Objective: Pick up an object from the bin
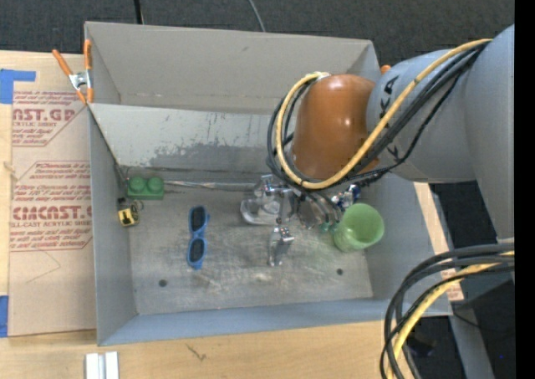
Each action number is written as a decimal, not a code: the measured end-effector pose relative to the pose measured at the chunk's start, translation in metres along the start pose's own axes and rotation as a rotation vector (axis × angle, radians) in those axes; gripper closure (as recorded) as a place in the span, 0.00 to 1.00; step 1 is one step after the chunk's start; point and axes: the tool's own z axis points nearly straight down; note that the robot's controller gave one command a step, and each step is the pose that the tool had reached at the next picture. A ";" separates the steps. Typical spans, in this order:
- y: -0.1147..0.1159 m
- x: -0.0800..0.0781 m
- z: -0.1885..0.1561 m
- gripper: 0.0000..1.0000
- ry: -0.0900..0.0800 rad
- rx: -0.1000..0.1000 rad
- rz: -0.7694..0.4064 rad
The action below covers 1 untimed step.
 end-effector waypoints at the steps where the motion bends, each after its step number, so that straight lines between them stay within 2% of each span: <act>1: -0.028 -0.031 0.054 0.00 -0.010 -0.001 -0.065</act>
Offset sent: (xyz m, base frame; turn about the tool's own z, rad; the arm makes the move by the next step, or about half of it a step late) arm 0.0324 -0.0238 -0.0555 -0.0654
